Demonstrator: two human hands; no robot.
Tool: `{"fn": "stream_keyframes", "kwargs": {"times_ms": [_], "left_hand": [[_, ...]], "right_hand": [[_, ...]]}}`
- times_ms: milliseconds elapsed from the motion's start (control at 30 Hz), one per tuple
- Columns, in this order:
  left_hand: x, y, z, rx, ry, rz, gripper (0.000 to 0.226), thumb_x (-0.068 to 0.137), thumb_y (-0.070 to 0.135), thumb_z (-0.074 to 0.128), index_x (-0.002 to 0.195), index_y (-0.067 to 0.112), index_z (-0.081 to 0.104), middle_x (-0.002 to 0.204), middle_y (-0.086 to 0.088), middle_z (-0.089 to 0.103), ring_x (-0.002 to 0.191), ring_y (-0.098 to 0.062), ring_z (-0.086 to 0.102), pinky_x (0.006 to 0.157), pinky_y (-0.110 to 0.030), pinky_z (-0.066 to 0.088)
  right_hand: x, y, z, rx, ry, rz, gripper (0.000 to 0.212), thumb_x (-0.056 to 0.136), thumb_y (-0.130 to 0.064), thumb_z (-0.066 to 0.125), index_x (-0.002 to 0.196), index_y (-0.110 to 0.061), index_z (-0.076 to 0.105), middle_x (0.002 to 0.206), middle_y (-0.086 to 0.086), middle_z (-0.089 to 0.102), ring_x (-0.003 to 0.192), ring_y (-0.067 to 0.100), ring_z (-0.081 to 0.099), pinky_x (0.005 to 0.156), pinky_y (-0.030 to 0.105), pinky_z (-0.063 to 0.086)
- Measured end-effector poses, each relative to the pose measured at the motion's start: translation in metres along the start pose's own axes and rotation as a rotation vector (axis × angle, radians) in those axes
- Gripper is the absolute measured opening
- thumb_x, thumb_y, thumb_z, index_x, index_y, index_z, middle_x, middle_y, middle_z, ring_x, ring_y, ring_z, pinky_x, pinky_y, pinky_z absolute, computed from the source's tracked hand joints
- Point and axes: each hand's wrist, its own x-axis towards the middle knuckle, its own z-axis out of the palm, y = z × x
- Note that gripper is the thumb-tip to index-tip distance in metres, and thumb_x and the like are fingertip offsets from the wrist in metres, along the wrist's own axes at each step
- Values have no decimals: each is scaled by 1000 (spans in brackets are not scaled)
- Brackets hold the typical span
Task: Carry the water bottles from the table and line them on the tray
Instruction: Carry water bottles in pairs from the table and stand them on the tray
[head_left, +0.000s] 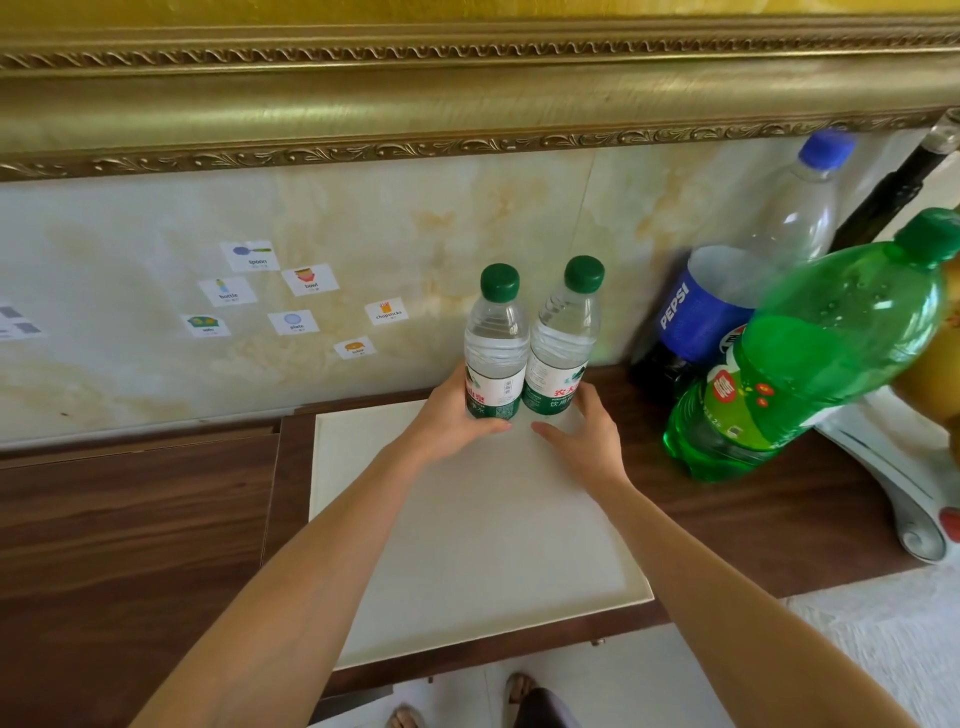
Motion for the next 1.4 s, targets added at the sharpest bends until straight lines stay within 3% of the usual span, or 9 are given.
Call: {"fn": "stream_keyframes", "kwargs": {"times_ms": [667,733,833,900,1000,1067,1167,1300,1400], "left_hand": [[-6,8,5,30,38,-4,77,68,20,86,134,18,47,130,6,61,117,-7,58,102,-28,44],[-9,11,7,30,70,-14,72,68,18,86,130,18,50,127,6,63,112,0,59,97,-21,44],[-16,13,10,12,127,-19,68,69,13,85,122,31,46,118,16,60,100,23,53,84,-2,40],[-27,14,10,-9,186,-35,72,72,14,83,128,31,42,120,19,55,102,27,49,84,0,39],[-53,12,6,-53,352,-68,70,80,17,77,139,17,39,125,11,53,113,6,52,94,-15,42],[-76,12,1,-84,482,-86,56,84,13,72,134,13,46,119,0,61,111,-9,57,91,-17,46],[-110,17,-11,-67,587,-78,32,87,3,65,117,10,57,102,-5,70,97,-13,64,78,-3,45],[-172,22,-37,14,575,-61,19,87,-4,62,104,3,66,94,-7,73,88,-11,68,80,-7,47],[-243,15,-62,11,621,-103,15,89,1,63,102,5,69,97,-9,73,92,-14,68,84,-16,50]], "right_hand": [[-2,-1,-2,-6,-31,-16,66,73,-28,80,130,-23,47,126,-2,63,114,21,58,81,24,38],[-1,0,-2,-9,-40,-24,67,73,-28,79,131,-22,46,129,-2,62,116,21,57,82,23,37],[0,2,-5,8,-70,-35,69,74,-27,79,134,-22,45,134,-3,59,120,20,55,87,22,37],[-4,1,-11,64,-98,-43,71,76,-26,78,137,-22,42,137,-5,55,122,14,53,92,21,36],[-22,-3,-23,105,-60,-72,63,81,-24,74,136,-24,42,134,-10,54,110,0,48,88,11,36],[-38,-7,-31,83,2,-99,54,85,-27,70,132,-27,45,131,-10,55,107,-1,44,89,17,36],[-63,-23,-34,102,5,-192,40,89,-30,65,125,-28,48,130,-8,56,114,8,48,96,28,41],[-108,-57,-15,79,-135,-374,25,92,-30,61,116,-27,52,111,-16,59,102,8,56,84,25,45],[-147,-88,24,96,-285,-531,18,92,-18,61,109,-14,57,106,-5,65,96,12,63,86,27,51]]}}
